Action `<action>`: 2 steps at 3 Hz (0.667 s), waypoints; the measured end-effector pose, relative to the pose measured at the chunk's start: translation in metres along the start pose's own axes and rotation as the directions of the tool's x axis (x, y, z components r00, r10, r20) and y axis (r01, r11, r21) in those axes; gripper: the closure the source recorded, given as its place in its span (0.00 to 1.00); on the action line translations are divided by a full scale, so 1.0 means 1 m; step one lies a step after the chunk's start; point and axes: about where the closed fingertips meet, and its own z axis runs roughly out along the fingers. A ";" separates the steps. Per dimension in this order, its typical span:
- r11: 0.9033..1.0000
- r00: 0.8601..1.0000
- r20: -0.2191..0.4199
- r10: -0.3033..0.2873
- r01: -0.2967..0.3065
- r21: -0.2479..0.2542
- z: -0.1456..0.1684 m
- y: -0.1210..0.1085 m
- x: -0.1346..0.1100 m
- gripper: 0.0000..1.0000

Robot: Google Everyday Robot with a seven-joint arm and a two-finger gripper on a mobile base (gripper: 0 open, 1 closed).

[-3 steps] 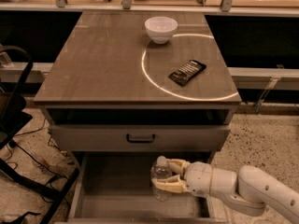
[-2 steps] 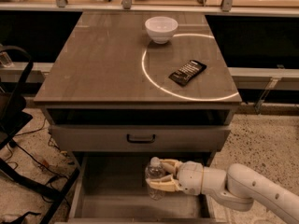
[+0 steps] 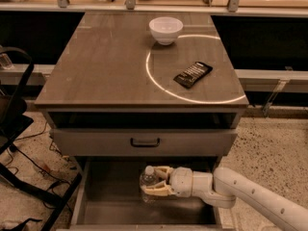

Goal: Place water bottle into middle drawer

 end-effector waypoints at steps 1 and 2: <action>1.000 0.999 0.051 0.002 0.000 -0.026 0.016 -0.005 0.024 1.00; 0.997 0.996 0.084 -0.023 0.028 -0.065 0.030 -0.005 0.050 1.00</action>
Offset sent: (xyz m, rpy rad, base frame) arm 0.0121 0.0318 -0.0746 0.0995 -0.0657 0.0876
